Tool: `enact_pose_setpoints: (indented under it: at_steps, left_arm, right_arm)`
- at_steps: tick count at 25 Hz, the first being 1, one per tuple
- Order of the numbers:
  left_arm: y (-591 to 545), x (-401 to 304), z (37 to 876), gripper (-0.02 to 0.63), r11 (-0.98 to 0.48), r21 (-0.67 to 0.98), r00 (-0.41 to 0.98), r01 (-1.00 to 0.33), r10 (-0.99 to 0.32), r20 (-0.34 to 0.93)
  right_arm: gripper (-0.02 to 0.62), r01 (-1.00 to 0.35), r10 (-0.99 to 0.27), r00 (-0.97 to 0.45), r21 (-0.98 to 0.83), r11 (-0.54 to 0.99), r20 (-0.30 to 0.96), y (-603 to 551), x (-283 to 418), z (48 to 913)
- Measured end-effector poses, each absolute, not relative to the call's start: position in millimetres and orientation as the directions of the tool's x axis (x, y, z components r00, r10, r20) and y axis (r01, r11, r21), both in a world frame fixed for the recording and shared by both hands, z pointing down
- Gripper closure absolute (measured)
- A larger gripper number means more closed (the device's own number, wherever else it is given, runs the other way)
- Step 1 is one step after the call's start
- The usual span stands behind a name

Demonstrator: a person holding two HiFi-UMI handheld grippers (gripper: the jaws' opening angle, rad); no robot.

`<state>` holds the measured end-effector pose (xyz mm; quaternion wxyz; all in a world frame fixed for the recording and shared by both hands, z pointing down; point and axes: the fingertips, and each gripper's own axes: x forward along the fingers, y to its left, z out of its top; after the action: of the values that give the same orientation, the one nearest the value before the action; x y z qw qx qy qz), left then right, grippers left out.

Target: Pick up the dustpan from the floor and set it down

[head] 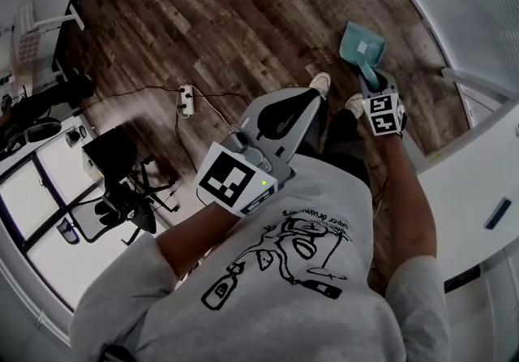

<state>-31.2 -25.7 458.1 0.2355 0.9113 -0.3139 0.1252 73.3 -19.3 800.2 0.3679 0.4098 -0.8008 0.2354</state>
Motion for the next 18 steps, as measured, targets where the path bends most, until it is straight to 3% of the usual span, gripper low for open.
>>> enact_pose_setpoints:
  at_steps: [8,18]
  left_arm:
    - [-28.4,-22.5,446.5,0.604,-0.712,0.332,0.781,-0.619,-0.512,0.358]
    - [-29.4,-14.9,435.4,0.604,-0.723,0.321,0.787,-0.612,-0.517,0.337]
  right_arm:
    - [0.479,-0.8,-0.387,-0.434,-0.15,0.581,0.814,17.7,58.5,813.9]
    - [0.468,-0.814,-0.284,-0.46,-0.272,0.514,0.841,58.2,48.1,836.8]
